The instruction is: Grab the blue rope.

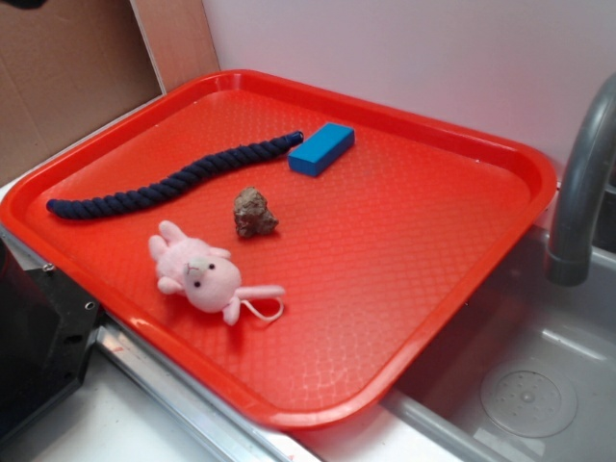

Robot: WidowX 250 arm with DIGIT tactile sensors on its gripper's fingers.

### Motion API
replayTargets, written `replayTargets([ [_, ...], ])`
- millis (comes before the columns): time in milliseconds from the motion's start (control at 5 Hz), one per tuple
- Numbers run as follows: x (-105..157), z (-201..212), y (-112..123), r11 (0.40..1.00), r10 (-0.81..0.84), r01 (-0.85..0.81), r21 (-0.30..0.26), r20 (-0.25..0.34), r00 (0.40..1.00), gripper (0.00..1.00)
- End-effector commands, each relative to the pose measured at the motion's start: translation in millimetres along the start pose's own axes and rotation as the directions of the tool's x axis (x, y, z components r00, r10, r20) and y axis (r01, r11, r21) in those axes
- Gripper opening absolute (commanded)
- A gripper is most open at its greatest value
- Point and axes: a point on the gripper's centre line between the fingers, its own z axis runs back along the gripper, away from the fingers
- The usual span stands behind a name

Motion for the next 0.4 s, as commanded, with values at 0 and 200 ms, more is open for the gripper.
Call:
replayTargets([
  [0, 2, -22, 29, 0.997, -0.069, 0.069, -0.045, -0.004, 0.998, 1.00],
  [200, 1, -52, 56, 0.984, -0.172, 0.173, -0.043, 0.022, 0.985, 1.00],
])
